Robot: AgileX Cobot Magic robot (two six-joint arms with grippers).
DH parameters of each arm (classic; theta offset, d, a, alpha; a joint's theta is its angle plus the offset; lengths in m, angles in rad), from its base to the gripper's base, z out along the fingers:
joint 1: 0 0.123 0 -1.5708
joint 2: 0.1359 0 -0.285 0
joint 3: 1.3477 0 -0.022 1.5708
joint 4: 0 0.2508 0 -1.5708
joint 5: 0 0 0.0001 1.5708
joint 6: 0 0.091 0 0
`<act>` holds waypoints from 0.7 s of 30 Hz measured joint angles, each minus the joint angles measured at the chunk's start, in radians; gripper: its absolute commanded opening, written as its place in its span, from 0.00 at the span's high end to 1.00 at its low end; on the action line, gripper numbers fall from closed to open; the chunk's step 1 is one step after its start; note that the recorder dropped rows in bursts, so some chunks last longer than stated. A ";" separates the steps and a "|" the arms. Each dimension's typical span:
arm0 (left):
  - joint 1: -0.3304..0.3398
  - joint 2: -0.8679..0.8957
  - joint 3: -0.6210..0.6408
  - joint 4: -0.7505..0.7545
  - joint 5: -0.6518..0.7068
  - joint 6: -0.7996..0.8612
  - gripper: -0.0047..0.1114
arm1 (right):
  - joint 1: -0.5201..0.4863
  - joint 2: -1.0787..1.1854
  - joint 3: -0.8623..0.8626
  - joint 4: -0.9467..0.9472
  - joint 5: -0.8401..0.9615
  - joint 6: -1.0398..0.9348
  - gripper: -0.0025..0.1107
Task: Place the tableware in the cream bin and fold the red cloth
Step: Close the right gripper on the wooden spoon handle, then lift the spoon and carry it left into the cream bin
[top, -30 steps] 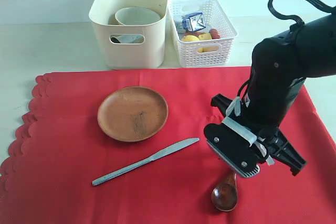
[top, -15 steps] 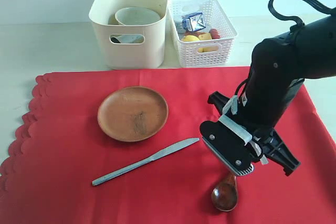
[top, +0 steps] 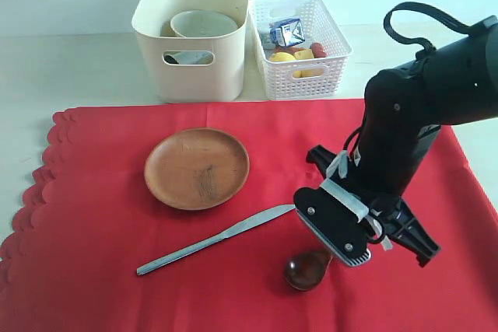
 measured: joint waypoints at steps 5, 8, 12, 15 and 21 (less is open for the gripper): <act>0.000 0.000 0.000 0.000 0.000 0.000 0.96 | 0.000 -0.029 0.002 0.004 0.012 0.063 0.98; 0.000 0.000 0.000 0.000 0.000 0.000 0.96 | 0.000 -0.063 0.002 0.008 -0.002 0.106 0.98; 0.000 0.000 0.000 0.000 0.000 0.000 0.96 | 0.000 -0.123 0.002 0.082 -0.037 0.127 0.98; 0.000 0.000 0.000 0.000 0.000 0.000 0.96 | 0.000 -0.196 0.004 0.262 -0.101 0.137 0.98; 0.000 0.000 0.000 0.000 0.000 0.000 0.96 | 0.004 -0.282 0.004 0.617 -0.236 0.169 0.98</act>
